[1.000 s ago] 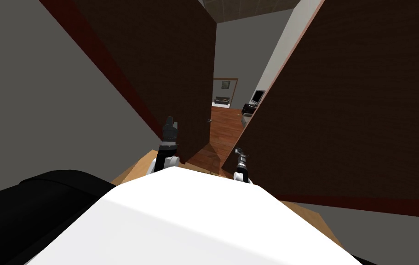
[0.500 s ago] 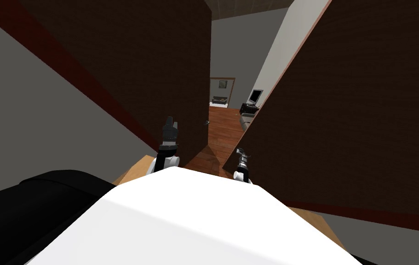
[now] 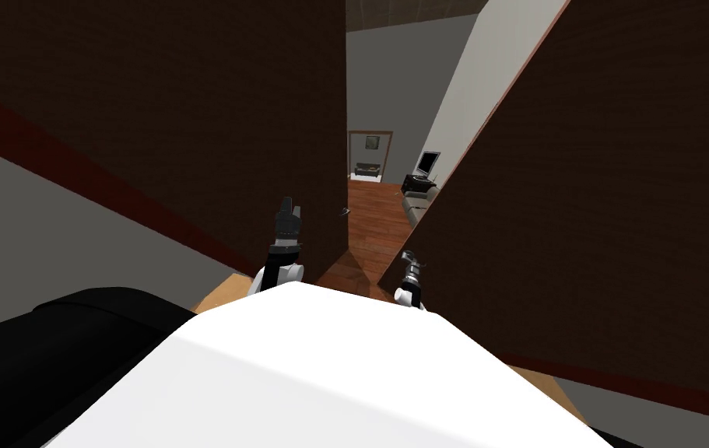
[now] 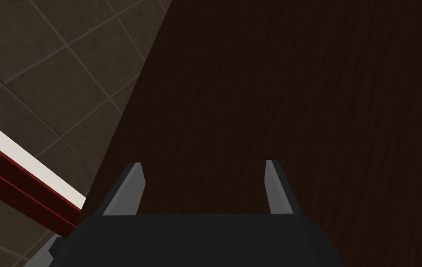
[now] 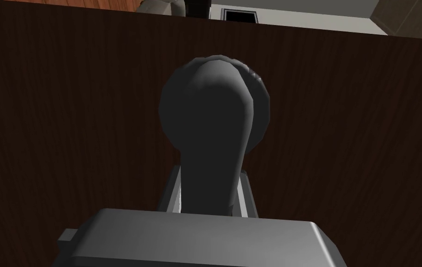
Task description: Push the door open
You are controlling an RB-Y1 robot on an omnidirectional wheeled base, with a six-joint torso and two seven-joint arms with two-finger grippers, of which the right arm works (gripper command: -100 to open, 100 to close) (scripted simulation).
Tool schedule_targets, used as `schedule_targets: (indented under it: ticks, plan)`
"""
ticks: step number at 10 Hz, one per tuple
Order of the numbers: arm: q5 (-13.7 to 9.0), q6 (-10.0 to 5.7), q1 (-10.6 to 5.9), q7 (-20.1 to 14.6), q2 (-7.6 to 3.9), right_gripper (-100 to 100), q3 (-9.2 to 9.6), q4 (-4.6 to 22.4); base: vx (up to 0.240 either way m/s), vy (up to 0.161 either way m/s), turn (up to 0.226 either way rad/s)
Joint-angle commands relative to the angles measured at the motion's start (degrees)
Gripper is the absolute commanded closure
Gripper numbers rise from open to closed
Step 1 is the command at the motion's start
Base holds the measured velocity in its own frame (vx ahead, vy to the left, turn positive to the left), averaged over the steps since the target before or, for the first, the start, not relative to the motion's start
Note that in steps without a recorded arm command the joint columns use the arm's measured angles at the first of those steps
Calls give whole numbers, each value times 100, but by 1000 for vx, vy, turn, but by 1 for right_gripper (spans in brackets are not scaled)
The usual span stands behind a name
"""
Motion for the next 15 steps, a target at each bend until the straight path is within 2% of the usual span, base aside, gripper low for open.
schedule_targets:
  ticks: [1,7,8,9,12,13,15]
  plan:
    - [-83,-96,-27,122,1,100,-180,34,249,31,-93]
    - [-235,-130,-103,394,227,100,-478,99,184,21,-74]
    - [-222,-118,-81,368,198,100,-456,120,73,7,-30]
    - [-294,-178,-109,491,165,100,-561,115,101,-63,-59]
    - [-403,-258,-147,685,199,100,-714,112,199,-52,-52]
    - [-403,-258,-147,685,199,100,-714,112,124,-36,-26]
    - [-526,-348,-190,906,330,100,-887,109,215,-57,-90]
